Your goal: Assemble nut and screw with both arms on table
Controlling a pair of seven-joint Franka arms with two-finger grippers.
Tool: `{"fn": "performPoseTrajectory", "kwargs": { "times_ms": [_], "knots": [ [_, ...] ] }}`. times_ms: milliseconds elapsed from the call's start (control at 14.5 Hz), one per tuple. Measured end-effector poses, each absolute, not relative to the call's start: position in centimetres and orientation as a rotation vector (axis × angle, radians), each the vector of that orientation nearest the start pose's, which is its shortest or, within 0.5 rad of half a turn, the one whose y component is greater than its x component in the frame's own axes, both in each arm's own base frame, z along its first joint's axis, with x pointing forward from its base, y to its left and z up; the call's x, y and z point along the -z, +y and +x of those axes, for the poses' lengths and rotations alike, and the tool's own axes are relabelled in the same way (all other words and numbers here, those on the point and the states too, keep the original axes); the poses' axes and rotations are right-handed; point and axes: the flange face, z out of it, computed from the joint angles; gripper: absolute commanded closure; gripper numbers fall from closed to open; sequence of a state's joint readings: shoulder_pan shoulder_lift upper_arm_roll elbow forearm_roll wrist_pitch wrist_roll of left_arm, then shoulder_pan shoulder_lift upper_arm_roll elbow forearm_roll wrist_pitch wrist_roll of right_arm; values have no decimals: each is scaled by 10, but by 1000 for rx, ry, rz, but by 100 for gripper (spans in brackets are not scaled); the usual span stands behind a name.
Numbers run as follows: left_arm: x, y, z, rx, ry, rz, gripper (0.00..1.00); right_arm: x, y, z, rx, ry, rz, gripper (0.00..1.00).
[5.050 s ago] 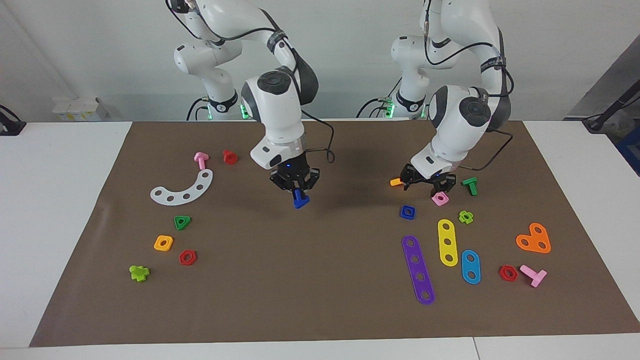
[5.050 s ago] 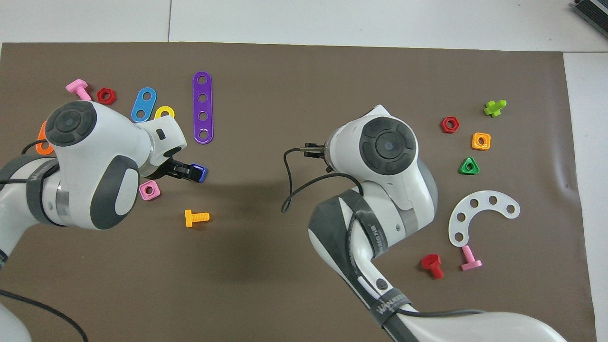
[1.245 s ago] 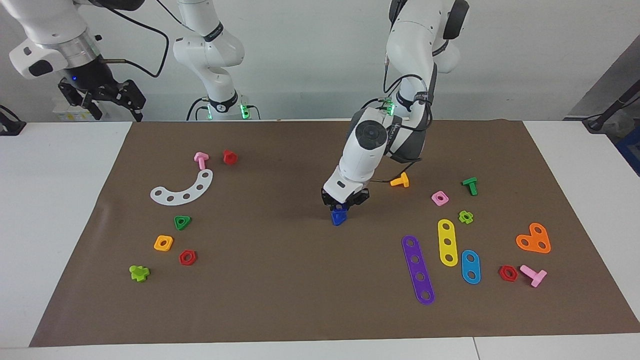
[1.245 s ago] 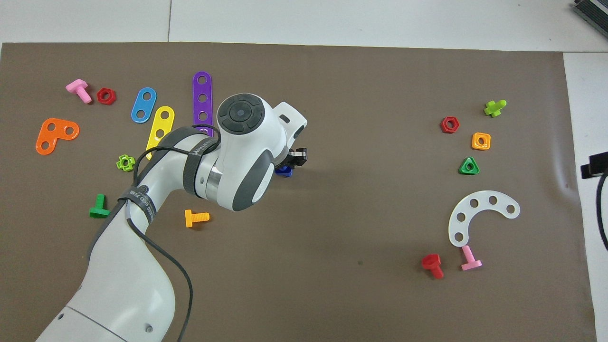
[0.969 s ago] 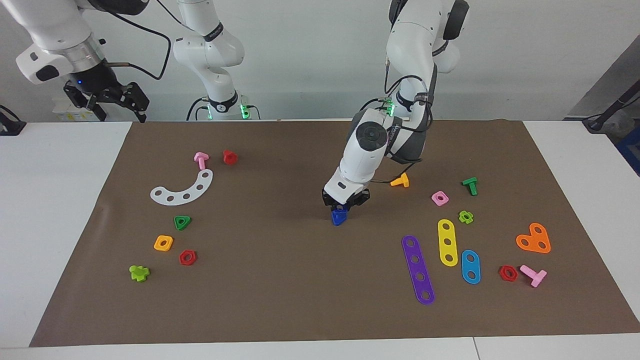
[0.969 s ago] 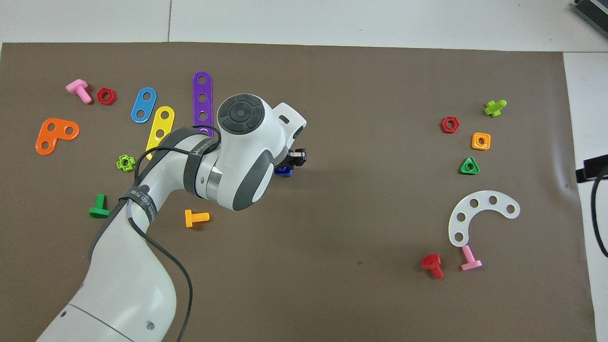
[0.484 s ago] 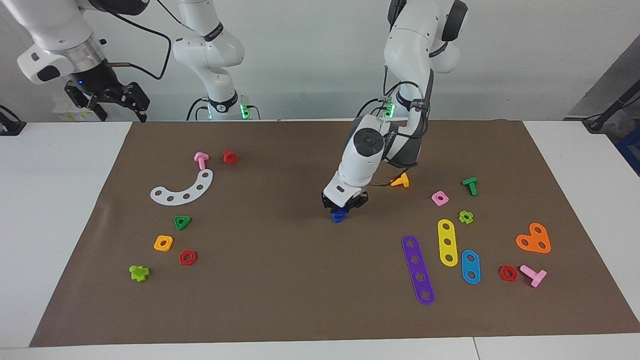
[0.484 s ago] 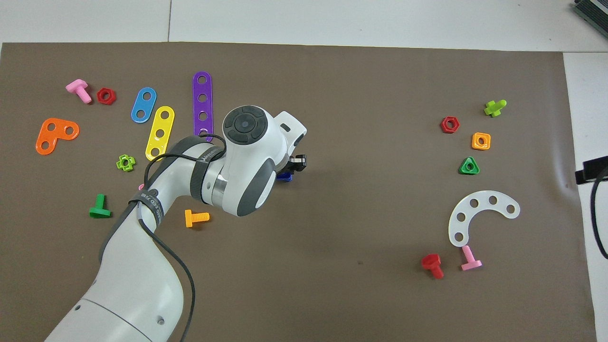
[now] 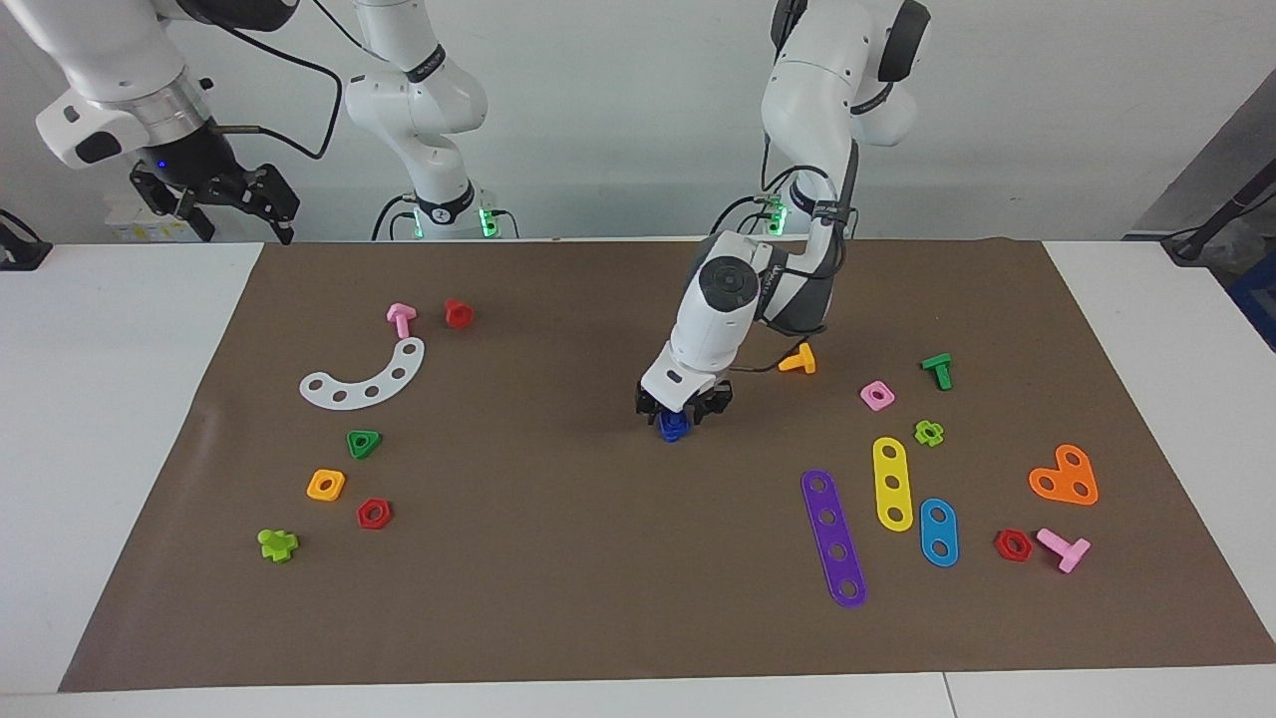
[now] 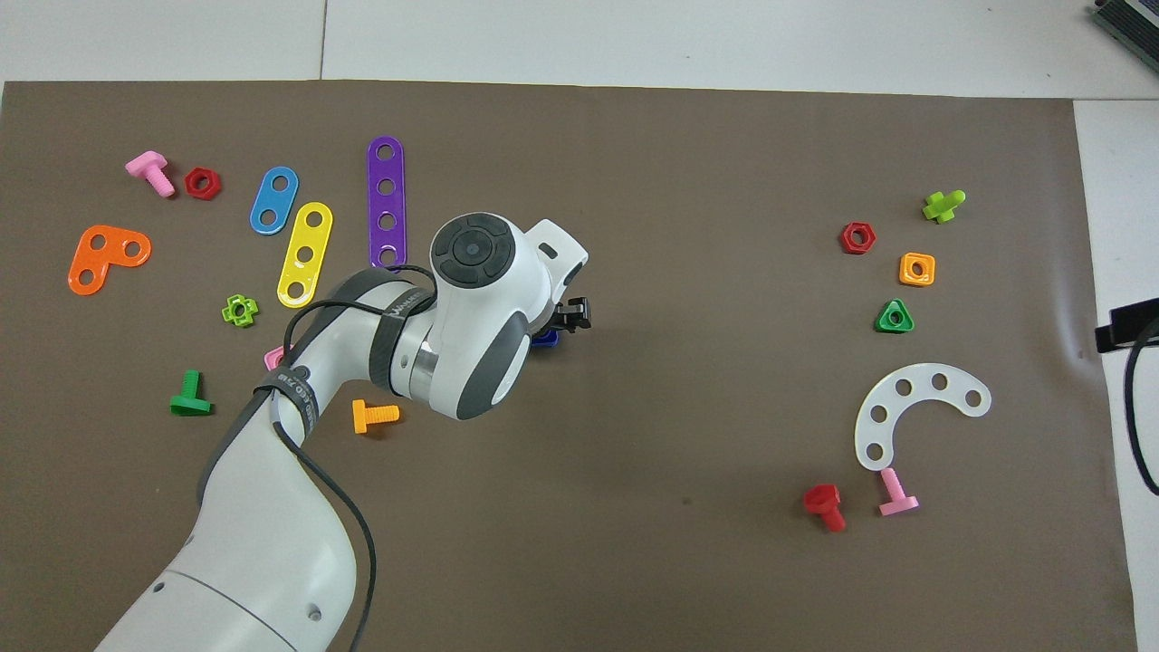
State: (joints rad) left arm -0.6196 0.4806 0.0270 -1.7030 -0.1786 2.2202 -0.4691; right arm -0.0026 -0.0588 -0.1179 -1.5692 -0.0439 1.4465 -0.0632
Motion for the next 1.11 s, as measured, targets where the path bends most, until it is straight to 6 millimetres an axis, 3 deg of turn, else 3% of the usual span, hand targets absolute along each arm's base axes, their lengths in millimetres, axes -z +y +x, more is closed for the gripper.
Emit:
{"fn": "performPoseTrajectory", "kwargs": {
  "times_ms": [138, 277, 415, 553, 692, 830, 969, 1107],
  "knots": [
    [-334, -370, 569, -47, 9, -3263, 0, -646, -70, 518, -106, 97, -3169, 0],
    [-361, -328, 604, -35, -64, -3253, 0, -646, -70, 518, -107, 97, -3169, 0],
    [-390, -255, 641, -3, -55, -3261, 0, -646, -70, 518, -106, 100, -3169, 0],
    [-417, -167, 660, -13, -3, -3262, 0, -646, -70, 518, -106, 146, -3168, 0],
    [-441, -88, 662, -32, 65, -3263, 0, -647, -69, 519, -103, 188, -3166, 0],
    [-453, -25, 657, -29, 122, -3266, 0, -648, -62, 520, -94, 185, -3168, 0],
    [-466, 17, 645, -26, 143, -3249, 0, -648, -39, 522, -86, 234, -3170, 0],
    [-493, 31, 628, -69, 173, -3180, 0, -648, -5, 524, -81, 242, -3175, 0]
  ]
}}
